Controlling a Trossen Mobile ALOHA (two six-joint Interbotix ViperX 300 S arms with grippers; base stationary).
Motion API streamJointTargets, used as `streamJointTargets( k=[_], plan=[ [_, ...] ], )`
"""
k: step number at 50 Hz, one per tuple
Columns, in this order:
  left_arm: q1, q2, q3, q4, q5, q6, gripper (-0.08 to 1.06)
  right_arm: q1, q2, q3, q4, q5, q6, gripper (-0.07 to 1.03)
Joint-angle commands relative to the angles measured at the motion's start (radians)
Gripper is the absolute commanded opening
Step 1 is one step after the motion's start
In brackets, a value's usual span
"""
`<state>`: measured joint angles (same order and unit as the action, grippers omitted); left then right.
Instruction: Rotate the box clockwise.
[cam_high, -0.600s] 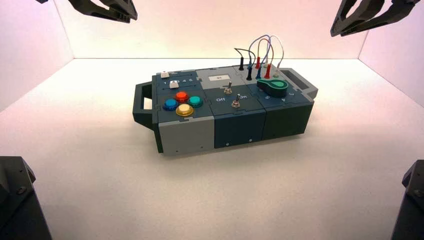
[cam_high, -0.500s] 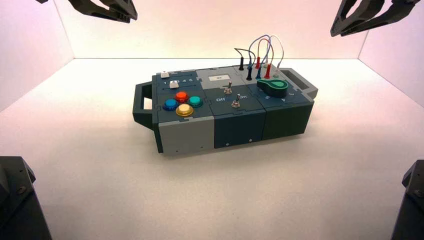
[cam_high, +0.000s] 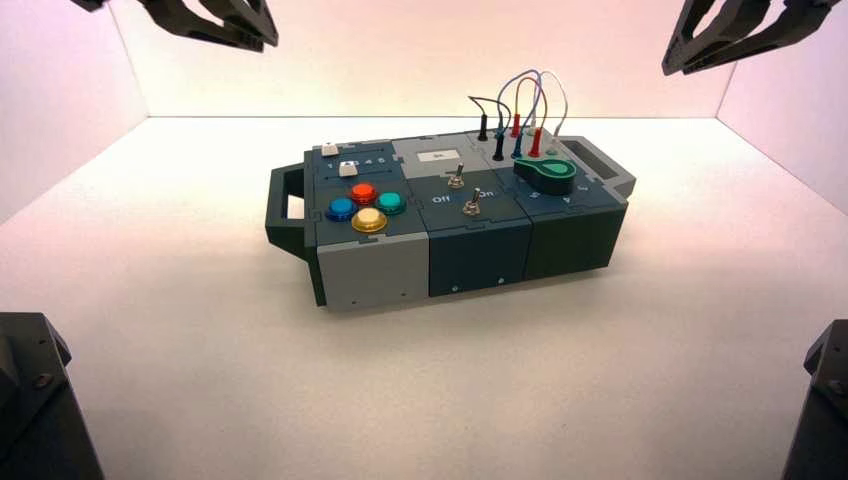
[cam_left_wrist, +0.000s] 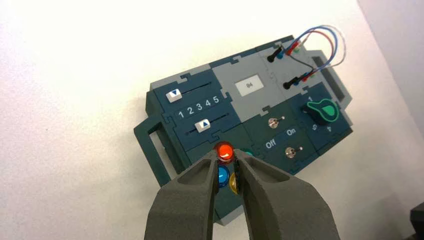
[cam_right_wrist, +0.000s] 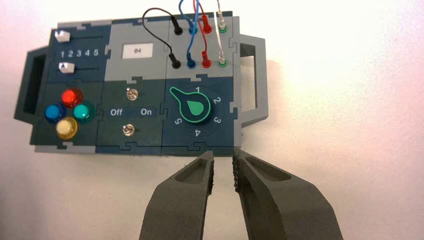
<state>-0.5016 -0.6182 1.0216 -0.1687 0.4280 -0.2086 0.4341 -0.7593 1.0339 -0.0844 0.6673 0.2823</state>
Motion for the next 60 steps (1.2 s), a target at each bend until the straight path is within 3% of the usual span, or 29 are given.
streamJointTargets(
  k=[1,8,20,25,32,38,51,60],
  plan=[
    [0.005,0.080,-0.071,0.005,-0.008,0.008,0.18,0.002,0.049,-0.061,0.003,0.008,-0.037,0.20],
    [0.005,0.181,-0.129,0.006,0.031,0.011,0.13,0.002,0.117,-0.094,0.002,0.009,-0.060,0.12],
    [0.017,0.302,-0.190,0.029,0.086,0.034,0.03,-0.009,0.218,-0.132,0.002,-0.029,-0.049,0.08],
    [0.044,0.321,-0.186,0.031,0.124,0.032,0.03,-0.032,0.276,-0.156,0.002,-0.035,-0.025,0.11],
    [0.080,0.313,-0.170,0.032,0.201,0.035,0.05,-0.084,0.364,-0.190,0.002,-0.048,-0.021,0.15],
    [0.086,0.273,-0.146,0.037,0.235,0.060,0.05,-0.107,0.425,-0.221,0.003,-0.066,-0.018,0.15],
    [0.086,0.239,-0.123,0.034,0.282,0.107,0.05,-0.114,0.601,-0.293,0.018,-0.117,-0.005,0.09],
    [0.086,0.252,-0.127,0.032,0.282,0.118,0.04,-0.114,0.741,-0.336,0.018,-0.135,-0.005,0.01]
  ],
)
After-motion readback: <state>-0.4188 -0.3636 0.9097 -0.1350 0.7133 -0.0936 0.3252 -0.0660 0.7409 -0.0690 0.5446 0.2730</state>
